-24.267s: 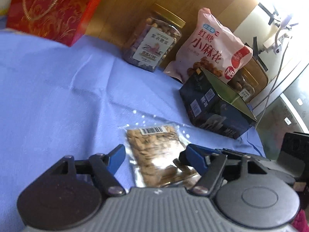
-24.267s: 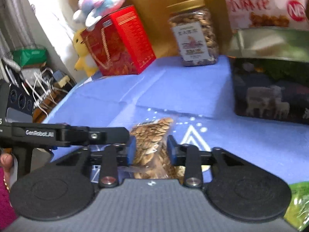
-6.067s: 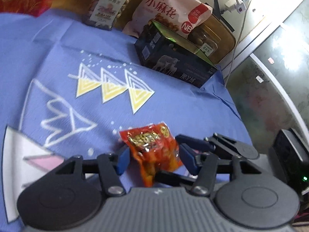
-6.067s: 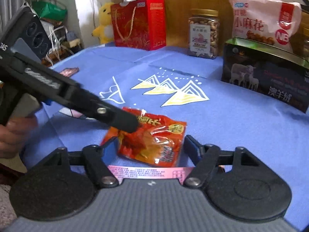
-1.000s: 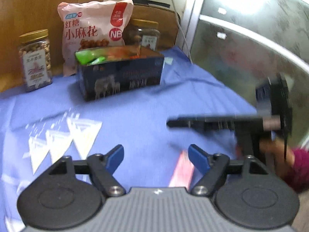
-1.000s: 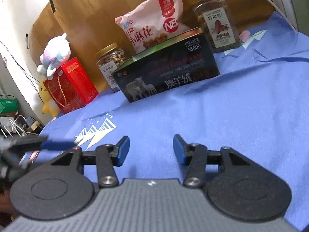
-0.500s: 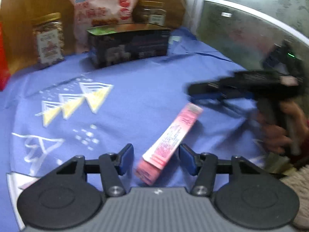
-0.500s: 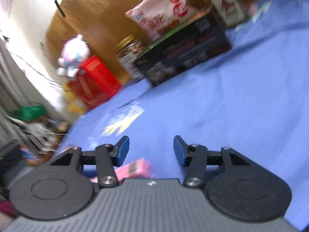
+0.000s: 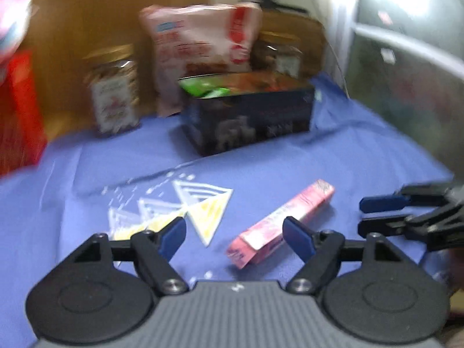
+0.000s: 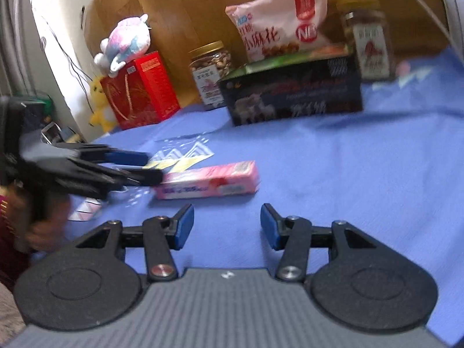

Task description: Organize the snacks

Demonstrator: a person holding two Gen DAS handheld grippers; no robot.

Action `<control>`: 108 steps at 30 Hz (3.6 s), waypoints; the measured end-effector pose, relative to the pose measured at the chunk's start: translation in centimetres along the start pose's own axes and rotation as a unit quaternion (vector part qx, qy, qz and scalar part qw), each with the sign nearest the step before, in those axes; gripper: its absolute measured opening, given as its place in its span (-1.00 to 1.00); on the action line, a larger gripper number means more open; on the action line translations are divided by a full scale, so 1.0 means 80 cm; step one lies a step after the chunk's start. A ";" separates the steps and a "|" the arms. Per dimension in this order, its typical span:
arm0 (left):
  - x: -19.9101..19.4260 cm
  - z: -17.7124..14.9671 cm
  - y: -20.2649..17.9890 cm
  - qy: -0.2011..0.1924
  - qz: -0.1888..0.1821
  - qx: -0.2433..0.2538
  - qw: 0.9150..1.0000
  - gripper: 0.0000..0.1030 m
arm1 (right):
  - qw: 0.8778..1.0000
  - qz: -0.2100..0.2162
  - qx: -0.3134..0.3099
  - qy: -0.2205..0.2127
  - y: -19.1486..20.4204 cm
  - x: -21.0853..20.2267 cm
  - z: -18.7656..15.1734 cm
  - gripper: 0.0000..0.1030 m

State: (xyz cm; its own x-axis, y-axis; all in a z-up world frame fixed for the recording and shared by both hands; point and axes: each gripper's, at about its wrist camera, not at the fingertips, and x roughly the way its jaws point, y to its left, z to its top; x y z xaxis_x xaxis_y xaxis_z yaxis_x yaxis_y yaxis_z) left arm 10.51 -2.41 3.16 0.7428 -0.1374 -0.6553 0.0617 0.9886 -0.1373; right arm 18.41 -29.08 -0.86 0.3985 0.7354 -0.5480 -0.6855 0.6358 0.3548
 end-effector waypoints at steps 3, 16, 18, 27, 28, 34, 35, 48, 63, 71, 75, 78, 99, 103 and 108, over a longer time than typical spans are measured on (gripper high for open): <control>-0.010 -0.003 0.043 0.020 -0.049 -0.115 0.992 0.43 | 0.999 -0.004 -0.032 0.003 -0.007 0.012 0.017 0.17; 0.041 0.005 0.037 0.074 -0.122 -0.190 0.971 -0.01 | 0.988 -0.011 -0.146 0.045 0.021 0.061 0.015 0.27; 0.042 0.006 0.030 0.075 -0.118 -0.183 0.973 -0.01 | 0.990 -0.025 -0.136 0.039 0.022 0.057 0.013 0.22; 0.042 0.030 0.027 0.060 -0.119 -0.169 0.977 0.00 | 0.991 -0.060 -0.119 0.000 0.029 0.039 0.019 0.05; 0.041 0.038 0.025 0.053 -0.119 -0.161 0.978 0.00 | 0.990 -0.064 -0.121 -0.009 0.030 0.038 0.024 0.05; 0.047 0.102 0.014 0.014 -0.111 -0.120 0.986 0.00 | 0.985 -0.095 -0.132 -0.065 0.024 0.037 0.068 0.05; 0.050 0.116 0.013 0.006 -0.109 -0.114 0.988 0.00 | 0.983 -0.101 -0.135 -0.075 0.021 0.038 0.077 0.05; 0.185 0.220 0.031 -0.011 -0.045 -0.095 0.994 0.06 | 0.975 -0.158 -0.126 -0.094 -0.055 0.130 0.170 0.17; 0.146 0.185 -0.013 -0.033 -0.002 -0.034 0.999 0.13 | 0.979 -0.123 -0.069 -0.145 -0.029 0.079 0.125 0.19; 0.090 0.130 -0.054 -0.046 0.042 -0.001 0.998 0.29 | 0.975 -0.142 0.001 -0.172 -0.008 0.031 0.067 0.30; 0.087 0.093 -0.071 -0.025 0.107 0.019 0.994 0.29 | 0.969 -0.181 0.028 -0.166 -0.006 0.021 0.044 0.30; 0.084 0.070 -0.072 -0.009 0.119 0.005 0.993 0.29 | 0.965 -0.188 0.058 -0.172 -0.004 0.013 0.031 0.30; 0.078 -0.004 -0.074 -0.013 0.192 -0.009 0.981 0.49 | 0.957 -0.171 0.049 -0.229 0.026 -0.011 -0.011 0.58; 0.077 -0.005 -0.074 -0.014 0.194 -0.008 0.981 0.52 | 0.957 -0.167 0.054 -0.231 0.026 -0.012 -0.012 0.60; 0.078 -0.005 -0.075 -0.015 0.196 -0.003 0.980 0.52 | 0.957 -0.163 0.058 -0.232 0.026 -0.013 -0.013 0.61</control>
State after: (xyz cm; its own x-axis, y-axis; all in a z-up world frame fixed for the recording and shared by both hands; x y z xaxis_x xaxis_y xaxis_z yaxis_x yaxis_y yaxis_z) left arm 14.50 -9.21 -0.39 0.7283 0.2551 -0.6360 -0.2369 0.9646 0.1155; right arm 15.93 -28.80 -0.37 0.8259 0.5007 -0.2591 -0.4164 0.8517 0.3182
